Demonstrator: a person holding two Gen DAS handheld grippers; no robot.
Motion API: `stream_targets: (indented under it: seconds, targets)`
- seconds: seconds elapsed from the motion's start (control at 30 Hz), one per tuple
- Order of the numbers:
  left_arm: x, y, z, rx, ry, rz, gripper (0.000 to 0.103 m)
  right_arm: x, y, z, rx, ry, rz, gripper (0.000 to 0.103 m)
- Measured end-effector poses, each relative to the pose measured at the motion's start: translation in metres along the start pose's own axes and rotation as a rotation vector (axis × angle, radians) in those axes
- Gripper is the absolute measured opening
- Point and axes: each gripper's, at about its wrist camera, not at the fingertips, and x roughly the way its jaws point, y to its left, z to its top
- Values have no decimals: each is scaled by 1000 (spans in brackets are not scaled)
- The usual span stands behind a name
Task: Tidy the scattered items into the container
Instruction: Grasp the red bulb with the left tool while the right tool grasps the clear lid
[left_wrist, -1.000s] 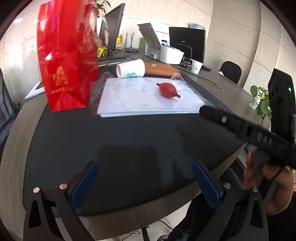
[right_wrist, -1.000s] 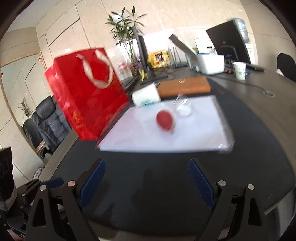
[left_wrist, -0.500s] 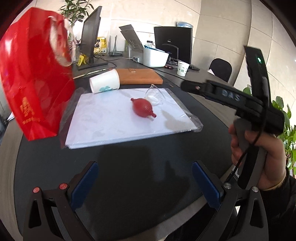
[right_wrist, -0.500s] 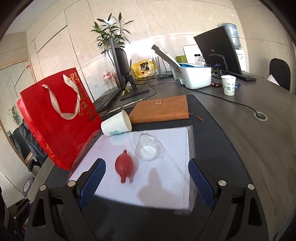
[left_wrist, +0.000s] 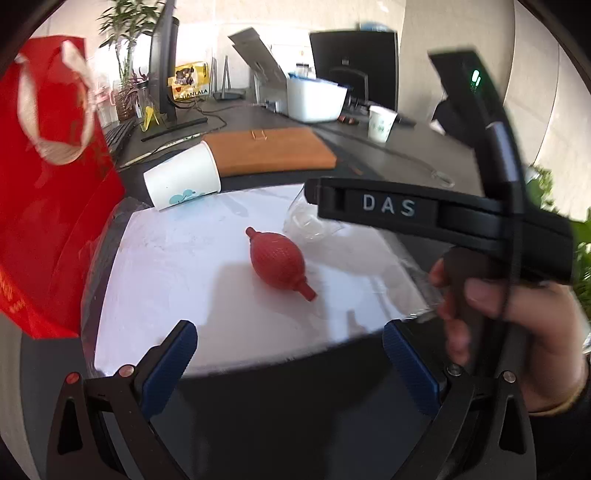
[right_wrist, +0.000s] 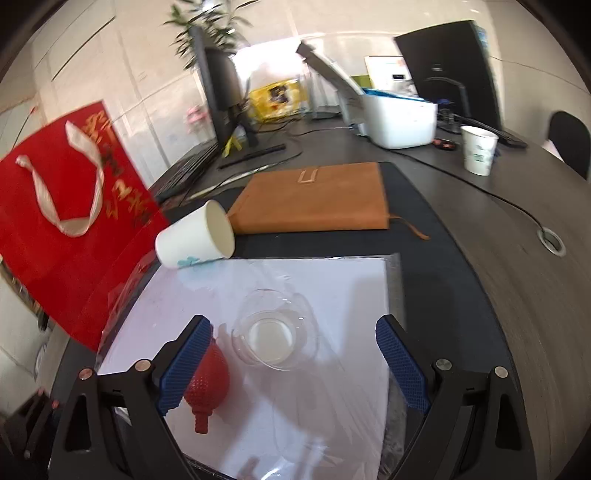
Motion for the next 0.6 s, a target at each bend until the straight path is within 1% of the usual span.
stream_targets:
  seconds: [0.17, 0.27, 0.33, 0.5, 0.6]
  targets:
    - [27, -1, 14, 34, 31, 71, 103, 11, 4, 7, -34, 36, -24, 94]
    - [41, -1, 19, 52, 12, 135, 103, 20, 3, 9, -42, 51, -50, 94]
    - [47, 2, 22, 44, 6, 136, 103, 25, 2, 8, -44, 62, -76, 94]
    - [58, 4, 26, 52, -8, 163, 103, 32, 1, 8, -31, 69, -65, 94]
    - [64, 9, 28, 34, -28, 157, 103, 36, 4, 7, -29, 75, -31, 94]
